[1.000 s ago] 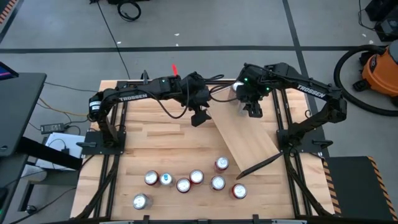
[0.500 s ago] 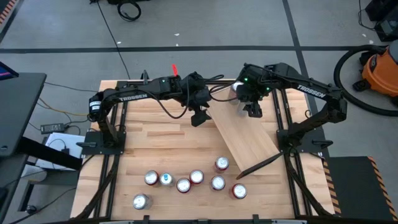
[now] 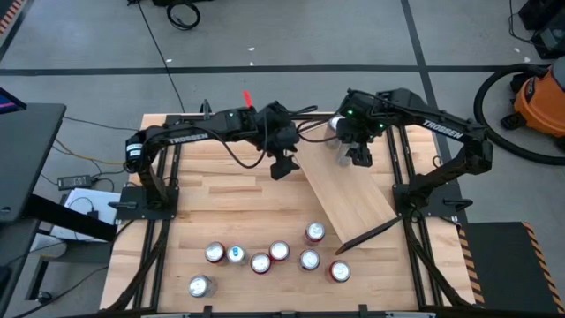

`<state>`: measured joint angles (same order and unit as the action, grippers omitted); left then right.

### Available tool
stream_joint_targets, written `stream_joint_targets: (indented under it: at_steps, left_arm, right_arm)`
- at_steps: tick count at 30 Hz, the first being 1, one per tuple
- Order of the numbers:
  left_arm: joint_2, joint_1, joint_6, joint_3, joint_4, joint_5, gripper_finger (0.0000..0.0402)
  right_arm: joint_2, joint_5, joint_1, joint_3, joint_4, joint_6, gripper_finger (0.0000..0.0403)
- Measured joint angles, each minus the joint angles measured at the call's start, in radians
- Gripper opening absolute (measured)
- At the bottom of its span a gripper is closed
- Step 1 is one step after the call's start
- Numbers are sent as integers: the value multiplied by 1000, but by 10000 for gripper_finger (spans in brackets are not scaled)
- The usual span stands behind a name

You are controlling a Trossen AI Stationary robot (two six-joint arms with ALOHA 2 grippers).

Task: Place canned beverage on shelf
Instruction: Put the top blue soda can on the shelf, then put the right orange soda can on the shelf

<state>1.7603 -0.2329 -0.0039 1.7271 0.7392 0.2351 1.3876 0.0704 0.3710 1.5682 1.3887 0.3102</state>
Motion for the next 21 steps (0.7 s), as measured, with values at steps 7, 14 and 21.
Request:
stream_joint_targets:
  at_steps: [7, 14, 21]
  left_arm:
    - [-31, -5, 16, 1, -11, -1, 318]
    - [-49, 5, -18, 1, 8, 100, 318]
    - [-58, 82, -76, 0, 69, 122, 316]
  right_arm:
    - [0, -32, -5, 75, 15, -20, 314]
    - [0, -46, -22, 190, -15, -69, 316]
    - [0, -46, -130, 225, -70, -131, 316]
